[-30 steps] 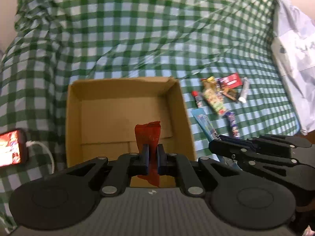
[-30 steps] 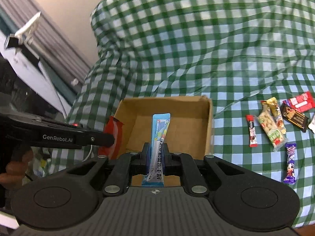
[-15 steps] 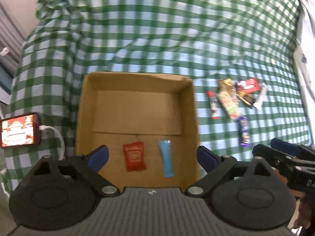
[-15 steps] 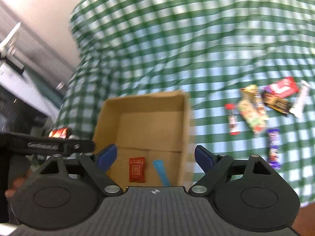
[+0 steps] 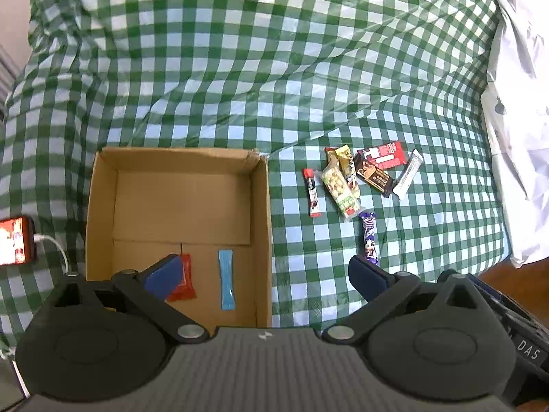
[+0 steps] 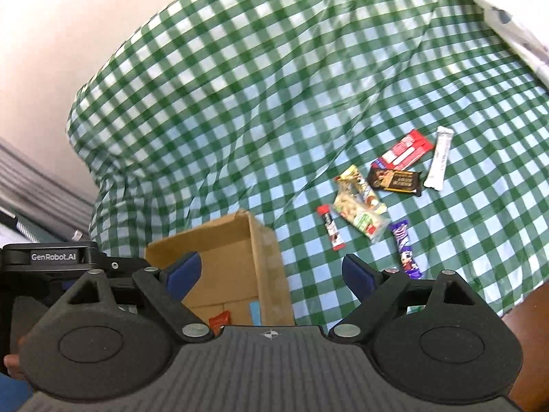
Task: Organize snacks
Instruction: 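Grasp the purple candy bar with the right tool while the left grasps the peanut bar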
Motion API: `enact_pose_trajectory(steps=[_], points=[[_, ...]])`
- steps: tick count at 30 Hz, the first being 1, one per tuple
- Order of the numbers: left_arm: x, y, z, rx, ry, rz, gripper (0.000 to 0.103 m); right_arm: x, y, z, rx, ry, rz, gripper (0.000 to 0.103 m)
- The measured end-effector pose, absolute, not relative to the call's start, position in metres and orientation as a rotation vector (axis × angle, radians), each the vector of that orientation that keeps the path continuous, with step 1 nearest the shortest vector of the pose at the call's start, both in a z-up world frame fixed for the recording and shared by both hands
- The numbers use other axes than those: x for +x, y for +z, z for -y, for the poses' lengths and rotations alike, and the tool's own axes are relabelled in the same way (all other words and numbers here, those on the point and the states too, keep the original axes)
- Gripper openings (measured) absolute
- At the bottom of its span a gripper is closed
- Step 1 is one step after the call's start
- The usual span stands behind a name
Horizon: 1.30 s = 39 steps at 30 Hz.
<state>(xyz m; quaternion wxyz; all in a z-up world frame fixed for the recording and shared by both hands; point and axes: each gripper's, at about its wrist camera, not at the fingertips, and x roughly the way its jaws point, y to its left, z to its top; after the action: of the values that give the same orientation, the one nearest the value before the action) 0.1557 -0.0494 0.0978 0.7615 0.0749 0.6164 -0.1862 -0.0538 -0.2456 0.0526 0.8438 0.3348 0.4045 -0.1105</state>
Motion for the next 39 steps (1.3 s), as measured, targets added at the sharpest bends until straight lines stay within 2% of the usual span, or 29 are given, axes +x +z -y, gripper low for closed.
enact_pose_trajectory(steps=[8, 15, 24, 31, 39], points=[[0.173, 0.056, 0.105, 0.162, -0.406, -1.417, 0.103, -0.062, 0.016, 0.266, 0.726, -0.333, -0.906, 0.091], [0.207, -0.029, 0.177, 0.131, -0.345, -1.563, 0.103, -0.060, -0.062, 0.308, 0.661, -0.457, -0.986, 0.091], [0.230, -0.146, 0.247, 0.243, -0.284, -1.694, 0.103, -0.033, -0.169, 0.339, 0.570, -0.485, -1.141, 0.091], [0.238, -0.197, 0.274, 0.157, -0.239, -1.762, 0.103, -0.010, -0.223, 0.350, 0.531, -0.479, -1.199, 0.091], [0.253, -0.240, 0.290, 0.106, -0.182, -1.809, 0.103, 0.000, -0.256, 0.342, 0.434, -0.468, -1.222, 0.090]])
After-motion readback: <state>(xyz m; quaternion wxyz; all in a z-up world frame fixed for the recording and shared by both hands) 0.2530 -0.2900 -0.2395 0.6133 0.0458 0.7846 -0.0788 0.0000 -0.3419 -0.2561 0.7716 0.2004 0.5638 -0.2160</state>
